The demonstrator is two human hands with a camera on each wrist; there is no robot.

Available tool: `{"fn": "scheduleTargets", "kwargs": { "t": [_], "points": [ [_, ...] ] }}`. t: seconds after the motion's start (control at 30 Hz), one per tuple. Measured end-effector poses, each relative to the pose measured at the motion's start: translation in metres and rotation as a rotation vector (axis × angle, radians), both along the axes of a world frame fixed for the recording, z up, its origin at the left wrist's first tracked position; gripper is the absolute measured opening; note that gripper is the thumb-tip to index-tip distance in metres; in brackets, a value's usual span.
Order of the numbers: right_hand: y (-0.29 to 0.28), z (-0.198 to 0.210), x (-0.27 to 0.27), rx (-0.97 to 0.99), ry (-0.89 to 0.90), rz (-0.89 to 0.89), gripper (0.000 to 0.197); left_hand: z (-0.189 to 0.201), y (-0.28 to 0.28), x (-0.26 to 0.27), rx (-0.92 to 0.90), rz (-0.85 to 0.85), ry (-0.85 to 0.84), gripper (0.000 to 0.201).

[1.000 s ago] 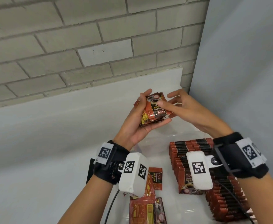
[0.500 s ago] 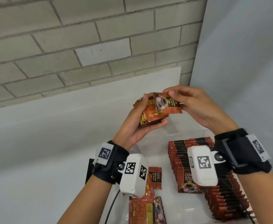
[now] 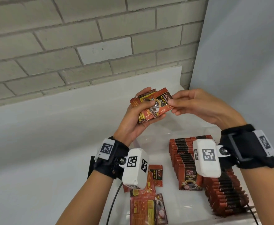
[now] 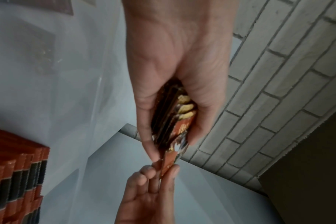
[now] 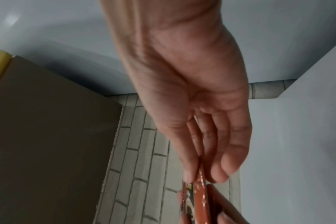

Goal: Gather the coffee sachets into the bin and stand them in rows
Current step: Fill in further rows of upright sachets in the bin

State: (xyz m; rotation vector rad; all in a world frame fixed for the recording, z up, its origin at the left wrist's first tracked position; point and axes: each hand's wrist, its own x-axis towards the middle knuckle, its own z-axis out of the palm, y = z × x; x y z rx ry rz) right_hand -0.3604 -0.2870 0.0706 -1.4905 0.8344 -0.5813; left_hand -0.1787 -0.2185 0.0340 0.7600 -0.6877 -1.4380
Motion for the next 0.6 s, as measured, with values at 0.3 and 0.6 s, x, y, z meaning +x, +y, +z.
{"fn": "scheduleTargets", "kwargs": {
  "t": [0.3,0.6],
  "points": [
    [0.013,0.028,-0.024,-0.234,0.237,-0.080,0.023,-0.003,-0.004,0.002,0.049,0.056,0.016,0.030],
    [0.106,0.019,-0.038,-0.372,0.781,0.451,0.008,-0.005,-0.003,-0.001,0.059,0.021,0.076,0.017]
  ]
}}
